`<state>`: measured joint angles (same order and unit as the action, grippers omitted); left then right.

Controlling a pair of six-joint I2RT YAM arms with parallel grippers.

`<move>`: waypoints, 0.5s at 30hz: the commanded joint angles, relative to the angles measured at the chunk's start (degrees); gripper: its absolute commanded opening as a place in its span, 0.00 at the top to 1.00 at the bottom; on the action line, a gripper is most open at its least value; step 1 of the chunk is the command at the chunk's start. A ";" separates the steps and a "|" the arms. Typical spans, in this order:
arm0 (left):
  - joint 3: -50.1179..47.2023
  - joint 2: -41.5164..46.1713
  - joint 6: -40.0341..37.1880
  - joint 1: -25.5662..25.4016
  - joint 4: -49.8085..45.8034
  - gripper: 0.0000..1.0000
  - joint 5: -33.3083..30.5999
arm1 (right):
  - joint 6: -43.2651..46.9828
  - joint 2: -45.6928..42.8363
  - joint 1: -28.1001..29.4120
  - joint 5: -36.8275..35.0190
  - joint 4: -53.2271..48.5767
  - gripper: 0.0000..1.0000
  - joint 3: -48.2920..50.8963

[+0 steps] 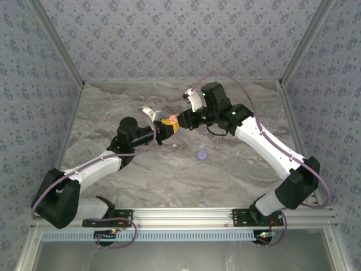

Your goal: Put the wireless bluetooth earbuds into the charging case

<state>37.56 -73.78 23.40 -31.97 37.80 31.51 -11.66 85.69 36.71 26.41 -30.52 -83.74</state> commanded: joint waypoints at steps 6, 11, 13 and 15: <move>1.96 1.44 -0.28 -0.40 2.12 0.93 1.63 | 1.55 2.21 1.33 1.69 -1.41 0.78 -3.22; 2.10 1.42 -0.79 -0.56 1.57 0.93 2.01 | 1.29 3.31 1.67 1.86 -1.21 0.78 -4.47; 2.10 1.42 -0.81 -0.62 1.49 0.93 1.95 | 1.12 3.40 1.78 1.55 -1.16 0.77 -4.85; 2.12 1.44 -0.85 -0.56 1.25 0.93 1.63 | 0.85 3.12 1.79 0.81 -0.90 0.75 -4.89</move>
<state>37.56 -73.76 23.38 -32.01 37.50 31.86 -11.07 88.55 37.87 26.98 -31.53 -86.63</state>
